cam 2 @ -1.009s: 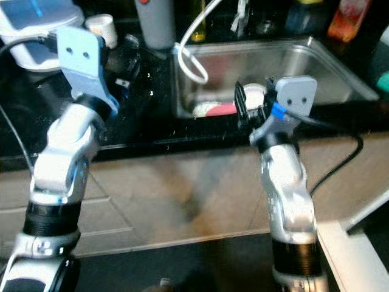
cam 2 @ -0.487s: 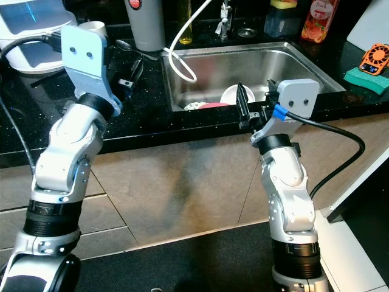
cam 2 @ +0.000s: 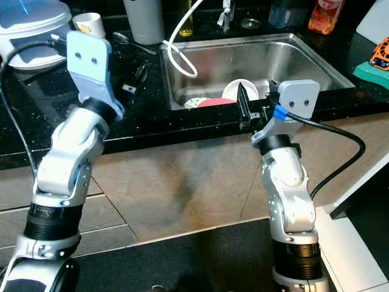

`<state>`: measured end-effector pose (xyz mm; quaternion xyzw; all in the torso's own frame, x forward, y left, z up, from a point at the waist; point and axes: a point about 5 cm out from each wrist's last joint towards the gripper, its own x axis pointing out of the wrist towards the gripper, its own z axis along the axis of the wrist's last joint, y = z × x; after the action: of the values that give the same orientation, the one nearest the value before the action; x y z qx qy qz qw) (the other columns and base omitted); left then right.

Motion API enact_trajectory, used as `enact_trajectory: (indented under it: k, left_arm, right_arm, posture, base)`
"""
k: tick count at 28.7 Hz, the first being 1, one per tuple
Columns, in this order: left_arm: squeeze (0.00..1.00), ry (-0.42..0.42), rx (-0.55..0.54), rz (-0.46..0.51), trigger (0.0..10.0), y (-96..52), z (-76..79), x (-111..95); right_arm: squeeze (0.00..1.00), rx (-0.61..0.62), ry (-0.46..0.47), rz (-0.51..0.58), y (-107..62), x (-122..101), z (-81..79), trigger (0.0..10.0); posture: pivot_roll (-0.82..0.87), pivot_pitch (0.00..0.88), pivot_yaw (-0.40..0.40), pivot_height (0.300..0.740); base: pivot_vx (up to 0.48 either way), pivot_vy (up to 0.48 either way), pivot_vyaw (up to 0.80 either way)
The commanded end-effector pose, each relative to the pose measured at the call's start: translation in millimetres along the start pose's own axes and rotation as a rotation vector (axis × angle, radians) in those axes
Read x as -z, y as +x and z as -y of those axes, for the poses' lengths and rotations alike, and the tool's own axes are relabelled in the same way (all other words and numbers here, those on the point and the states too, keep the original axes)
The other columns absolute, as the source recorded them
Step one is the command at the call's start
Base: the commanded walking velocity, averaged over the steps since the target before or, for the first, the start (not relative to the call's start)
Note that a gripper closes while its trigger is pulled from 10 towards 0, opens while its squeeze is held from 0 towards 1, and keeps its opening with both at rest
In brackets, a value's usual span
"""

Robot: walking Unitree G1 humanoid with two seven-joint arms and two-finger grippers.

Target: Kitchen organization

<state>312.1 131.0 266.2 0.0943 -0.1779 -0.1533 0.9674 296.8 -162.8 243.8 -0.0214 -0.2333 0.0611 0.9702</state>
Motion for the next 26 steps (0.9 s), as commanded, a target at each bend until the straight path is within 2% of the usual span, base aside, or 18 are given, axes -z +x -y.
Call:
enact_trajectory:
  k: [1, 2, 3, 4, 5, 6, 7, 8, 9, 13, 16, 17, 18, 19, 20, 23, 24, 26]
  left_arm:
    - [0.0, -0.03, 0.131, -0.027, 10.0, -15.8, 13.1, 9.4]
    - [0.0, -0.111, 0.312, -0.108, 10.0, -43.2, 30.5, 26.1]
    - [0.0, -0.111, 0.312, -0.108, 10.0, -43.2, 30.5, 26.1]
    - [0.0, -0.14, 0.372, -0.145, 10.0, -52.9, 36.3, 32.1]
    - [0.0, -0.144, 0.442, -0.207, 10.0, -70.5, 44.2, 45.2]
    - [0.0, -0.144, 0.442, -0.207, 10.0, -70.5, 44.2, 45.2]
    - [0.0, -0.13, 0.468, -0.269, 10.0, -86.1, 48.8, 59.1]
    - [0.0, -0.13, 0.468, -0.269, 10.0, -86.1, 48.8, 59.1]
    - [0.0, -0.134, 0.468, -0.337, 10.0, -101.3, 51.1, 75.2]
    - [0.0, -0.116, 0.342, -0.5, 10.0, -131.2, 45.8, 117.2]
    - [0.0, -0.128, 0.315, -0.535, 10.0, -136.9, 43.7, 123.9]
    - [0.0, -0.149, 0.183, -0.657, 10.0, -150.3, 31.3, 150.4]
    - [0.0, -0.149, 0.183, -0.657, 10.0, -150.3, 31.3, 150.4]
    - [0.0, -0.143, 0.063, -0.772, 10.0, -162.3, 20.5, 177.4]
    - [0.0, -0.143, 0.063, -0.772, 10.0, -162.3, 20.5, 177.4]
    - [0.0, -0.177, -0.029, -0.871, 10.0, -172.1, 17.6, 206.4]
    - [0.0, -0.177, -0.029, -0.871, 10.0, -172.1, 17.6, 206.4]
    - [0.0, -0.152, -0.001, -0.922, 10.0, -177.2, 23.6, 222.7]
  right_arm:
    - [0.0, 0.002, -0.047, -0.053, -11.2, 13.5, 1.1, 10.0]
    - [0.0, -0.011, -0.105, -0.142, -29.6, 34.8, 1.2, 10.0]
    - [0.0, -0.011, -0.105, -0.142, -29.6, 34.8, 1.2, 10.0]
    - [0.0, -0.019, -0.127, -0.177, -36.8, 42.9, 0.4, 10.0]
    - [0.0, -0.023, -0.136, -0.254, -53.8, 61.1, -1.2, 10.0]
    - [0.0, -0.023, -0.136, -0.254, -53.8, 61.1, -1.2, 10.0]
    - [0.0, -0.009, -0.12, -0.332, -71.9, 78.3, -2.2, 10.0]
    - [0.0, -0.009, -0.12, -0.332, -71.9, 78.3, -2.2, 10.0]
    - [0.0, 0.017, -0.122, -0.414, -92.4, 96.0, -2.3, 10.0]
    - [0.0, 0.07, -0.106, -0.583, -134.9, 130.6, -3.3, 10.0]
    - [0.0, 0.069, -0.102, -0.609, -140.2, 136.0, -4.2, 10.0]
    - [0.0, 0.018, -0.105, -0.677, -150.4, 151.8, -10.9, 10.0]
    - [0.0, 0.018, -0.105, -0.677, -150.4, 151.8, -10.9, 10.0]
    - [0.0, -0.034, -0.109, -0.763, -162.4, 170.4, -17.2, 10.0]
    - [0.0, -0.034, -0.109, -0.763, -162.4, 170.4, -17.2, 10.0]
    - [0.0, -0.05, -0.071, -0.877, -176.3, 192.5, -21.9, 10.0]
    - [0.0, -0.05, -0.071, -0.877, -176.3, 192.5, -21.9, 10.0]
    - [0.0, -0.034, -0.024, -0.972, -186.1, 207.1, -24.5, 10.0]
  posture:
    - [0.1, 0.107, 0.032, 0.74]
    - [0.1, 0.108, 0.026, 0.74]
    - [0.1, 0.108, 0.026, 0.74]
    - [0.1, 0.108, 0.026, 0.74]
    - [0.1, 0.111, 0.012, 0.74]
    - [0.1, 0.111, 0.012, 0.74]
    - [0.1, 0.112, 0.008, 0.74]
    - [0.1, 0.112, 0.008, 0.74]
    - [0.1, 0.113, 0.009, 0.74]
    - [0.09, 0.114, 0.01, 0.74]
    - [0.09, 0.113, 0.01, 0.74]
    - [0.08, 0.109, 0.008, 0.74]
    - [0.08, 0.109, 0.008, 0.74]
    - [0.09, 0.109, 0.007, 0.74]
    - [0.09, 0.109, 0.007, 0.74]
    - [0.08, 0.096, -0.013, 0.74]
    - [0.08, 0.096, -0.013, 0.74]
    - [0.08, 0.087, -0.021, 0.74]
  base:
    - [0.0, 0.0, 0.0]
    - [0.0, 0.0, 0.0]
    - [0.0, 0.0, 0.0]
    - [0.0, 0.0, 0.0]
    - [0.0, 0.0, 0.0]
    - [0.0, 0.0, 0.0]
    - [0.0, 0.0, 0.0]
    - [0.0, 0.0, 0.0]
    - [0.0, 0.0, 0.0]
    - [0.0, 0.0, 0.0]
    - [0.0, 0.0, 0.0]
    - [0.0, 0.0, 0.0]
    - [0.0, 0.0, 0.0]
    - [0.0, 0.0, 0.0]
    - [0.0, 0.0, 0.0]
    - [0.0, 0.0, 0.0]
    - [0.0, 0.0, 0.0]
    - [0.0, 0.0, 0.0]
